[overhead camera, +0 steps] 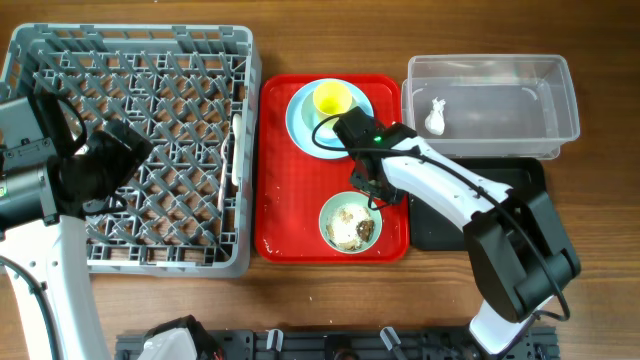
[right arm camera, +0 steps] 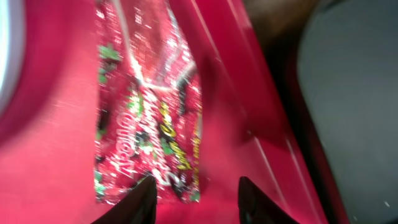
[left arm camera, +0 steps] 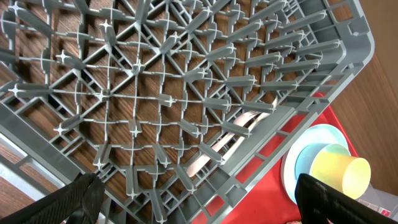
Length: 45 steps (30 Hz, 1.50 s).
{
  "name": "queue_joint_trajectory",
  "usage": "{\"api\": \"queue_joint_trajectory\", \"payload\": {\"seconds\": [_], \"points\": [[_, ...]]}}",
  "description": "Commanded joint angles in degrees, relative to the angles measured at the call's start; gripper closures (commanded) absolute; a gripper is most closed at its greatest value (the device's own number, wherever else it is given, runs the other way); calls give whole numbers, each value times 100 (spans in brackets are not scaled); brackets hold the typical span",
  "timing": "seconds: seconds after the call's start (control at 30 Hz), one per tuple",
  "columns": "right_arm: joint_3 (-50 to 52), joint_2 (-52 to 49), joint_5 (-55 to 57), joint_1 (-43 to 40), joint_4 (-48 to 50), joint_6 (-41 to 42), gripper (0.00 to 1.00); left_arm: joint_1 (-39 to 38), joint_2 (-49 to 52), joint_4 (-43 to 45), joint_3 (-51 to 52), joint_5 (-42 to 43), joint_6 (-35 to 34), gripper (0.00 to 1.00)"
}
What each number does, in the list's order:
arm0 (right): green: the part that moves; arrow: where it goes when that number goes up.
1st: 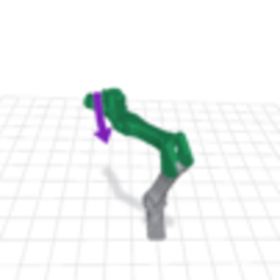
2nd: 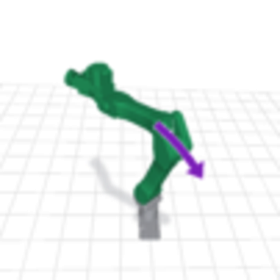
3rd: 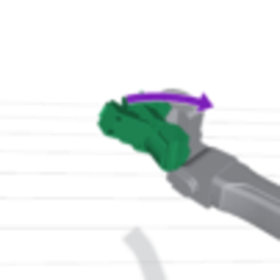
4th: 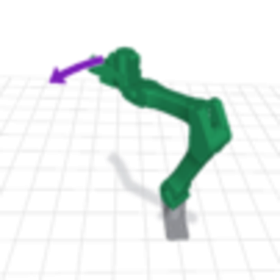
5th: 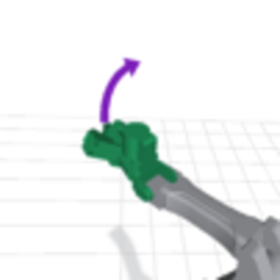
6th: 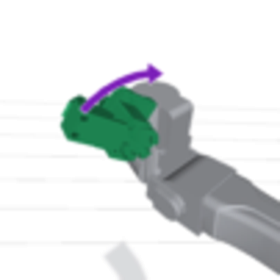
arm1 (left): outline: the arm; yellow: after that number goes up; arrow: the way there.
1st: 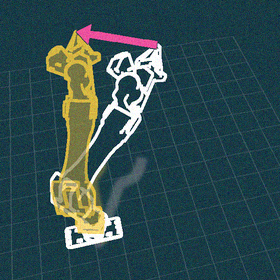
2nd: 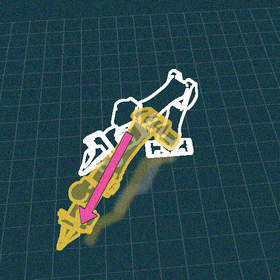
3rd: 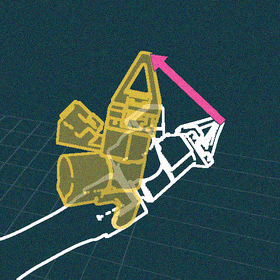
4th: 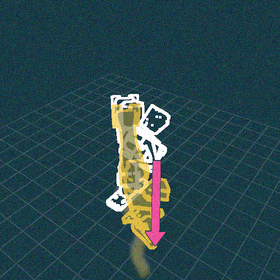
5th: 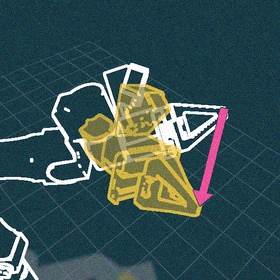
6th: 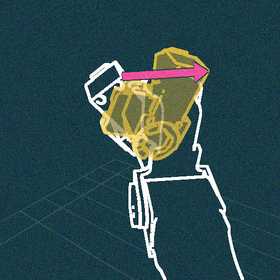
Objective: Sort waste into correct bins and load items into the dishwasher rack
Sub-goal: 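Grasp the red snack wrapper with the right gripper and drop it in the clear bin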
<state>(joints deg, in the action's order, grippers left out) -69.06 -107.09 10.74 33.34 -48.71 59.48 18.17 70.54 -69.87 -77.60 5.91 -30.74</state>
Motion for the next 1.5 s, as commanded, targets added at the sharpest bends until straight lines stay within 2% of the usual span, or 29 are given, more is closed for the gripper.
{"api": "queue_joint_trajectory", "payload": {"seconds": [0.0,0.1,0.17,0.2,0.4,0.47,0.53,0.6,0.63,0.8,0.87,0.93,1.07,1.17,1.2,1.23,1.27,1.3,1.33,1.4,1.47], "points": [[20,-35,262,24,197,-103,53,33,-35,17,-28,24,46,0],[20,-35,321,24,245,-103,48,31,-35,15,-28,24,46,0],[20,-39,321,24,396,-103,38,31,-35,15,-28,24,46,0],[20,-52,319,24,498,-98,36,33,-35,15,-28,24,46,0],[20,-496,275,24,610,-103,36,33,-35,15,-28,24,46,0],[20,-597,229,24,608,-105,42,33,-35,15,-28,24,46,0],[13,-592,111,24,610,-101,57,33,-35,15,-28,24,46,0],[-37,-542,48,22,570,-256,84,33,-35,15,-28,24,46,0],[-271,-361,-188,13,522,-820,96,33,-35,15,-28,24,46,0],[-1099,654,-116,-31,251,-1604,96,33,-35,15,-28,24,46,0],[-1158,1093,238,-188,284,-1596,96,33,-35,15,-28,24,46,0],[-1158,1609,820,-741,297,-1582,96,33,-35,15,-28,24,46,0],[-1145,1572,940,-2037,289,-1576,96,33,-35,15,-28,24,48,0],[-1145,1342,929,-2649,356,-1362,91,33,-35,15,-28,24,46,0],[-1145,1235,898,-2769,415,-1364,82,33,-35,15,-28,24,46,0],[-1145,1099,868,-2861,459,-1366,43,33,-35,15,-28,24,46,0],[-1145,1001,881,-2898,463,-1436,21,33,-35,15,-28,24,46,0],[-1145,953,881,-2909,492,-1650,8,33,-35,15,-28,24,46,0],[-1145,953,876,-2909,533,-1932,3,33,-35,15,-28,24,48,0],[-1156,1054,643,-2907,557,-2461,0,33,-35,15,-28,24,46,0],[-1158,1377,-761,-2903,520,-3069,1,33,-35,15,-28,24,46,0]]}}
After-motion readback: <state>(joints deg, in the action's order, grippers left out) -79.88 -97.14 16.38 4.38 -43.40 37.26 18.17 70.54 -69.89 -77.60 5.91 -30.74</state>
